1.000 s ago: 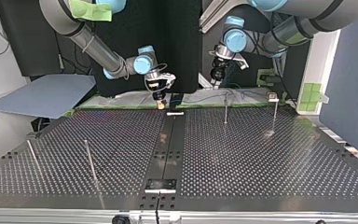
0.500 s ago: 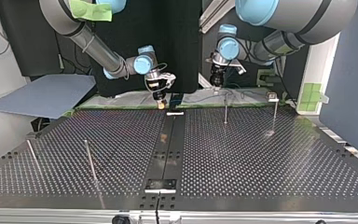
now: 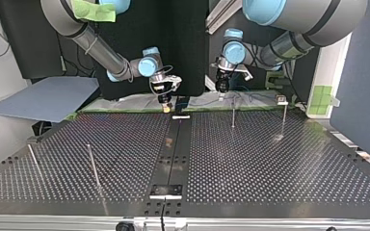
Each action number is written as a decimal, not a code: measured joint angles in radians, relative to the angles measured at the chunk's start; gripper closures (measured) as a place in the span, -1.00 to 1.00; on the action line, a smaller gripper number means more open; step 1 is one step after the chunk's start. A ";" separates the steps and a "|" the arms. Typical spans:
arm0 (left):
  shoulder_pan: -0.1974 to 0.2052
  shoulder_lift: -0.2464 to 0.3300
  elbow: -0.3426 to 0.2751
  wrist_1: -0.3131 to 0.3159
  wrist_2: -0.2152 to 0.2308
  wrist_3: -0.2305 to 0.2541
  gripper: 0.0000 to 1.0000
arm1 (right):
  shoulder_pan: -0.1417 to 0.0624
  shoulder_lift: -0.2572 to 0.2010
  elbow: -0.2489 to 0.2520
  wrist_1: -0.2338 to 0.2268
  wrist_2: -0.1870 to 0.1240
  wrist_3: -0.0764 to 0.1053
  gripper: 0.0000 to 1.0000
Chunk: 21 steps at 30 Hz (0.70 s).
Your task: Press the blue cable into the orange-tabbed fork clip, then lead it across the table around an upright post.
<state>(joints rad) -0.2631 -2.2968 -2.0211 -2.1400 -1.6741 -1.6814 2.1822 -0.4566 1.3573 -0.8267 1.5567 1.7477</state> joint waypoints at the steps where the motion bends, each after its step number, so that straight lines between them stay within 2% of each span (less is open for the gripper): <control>1: -0.003 0.000 0.006 -0.005 -0.002 0.002 -1.00 | 0.000 0.000 0.000 0.000 0.000 0.000 1.00; 6: -0.015 0.000 0.045 -0.038 -0.033 0.008 -1.00 | 0.000 0.000 0.000 0.001 -0.001 0.000 1.00; 13: -0.029 -0.005 0.069 -0.045 -0.099 0.009 -1.00 | 0.000 0.000 0.000 0.001 -0.001 0.000 1.00; 21: -0.039 -0.071 0.135 -0.060 -0.180 0.011 -1.00 | 0.000 0.000 0.000 0.003 -0.001 -0.001 1.00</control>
<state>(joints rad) -0.3017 -2.3676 -1.8861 -2.2001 -1.8538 -1.6706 2.1823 -0.4566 1.3577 -0.8234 1.5556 1.7470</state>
